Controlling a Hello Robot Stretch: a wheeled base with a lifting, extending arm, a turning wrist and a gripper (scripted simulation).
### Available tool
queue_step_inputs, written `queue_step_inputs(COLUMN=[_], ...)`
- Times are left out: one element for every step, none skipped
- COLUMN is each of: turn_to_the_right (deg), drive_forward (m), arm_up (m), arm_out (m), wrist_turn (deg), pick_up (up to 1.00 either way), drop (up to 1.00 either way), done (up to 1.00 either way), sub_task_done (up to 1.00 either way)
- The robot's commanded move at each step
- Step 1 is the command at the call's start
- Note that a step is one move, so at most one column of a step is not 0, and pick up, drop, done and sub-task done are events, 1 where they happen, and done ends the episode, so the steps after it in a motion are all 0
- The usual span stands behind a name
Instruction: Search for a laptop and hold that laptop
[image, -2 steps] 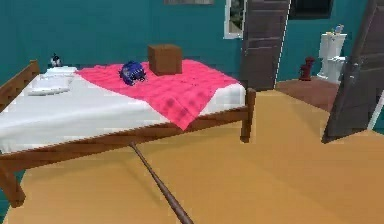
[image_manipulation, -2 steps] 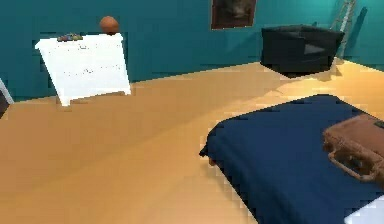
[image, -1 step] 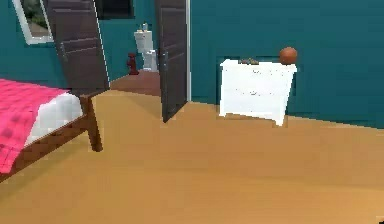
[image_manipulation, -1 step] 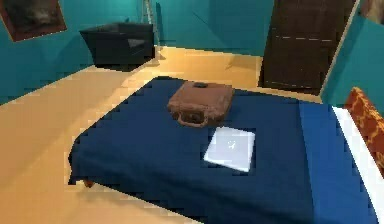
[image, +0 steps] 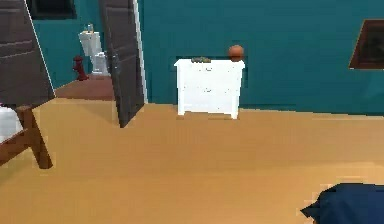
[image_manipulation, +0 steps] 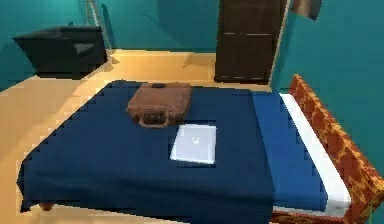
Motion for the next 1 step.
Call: queue_step_inputs(turn_to_the_right=[45.0], drive_forward=[0.00], arm_up=[0.00], arm_out=[0.00], wrist_turn=[0.0], pick_up=[0.00], drop=[0.00], done=[0.00], sub_task_done=[0.00])
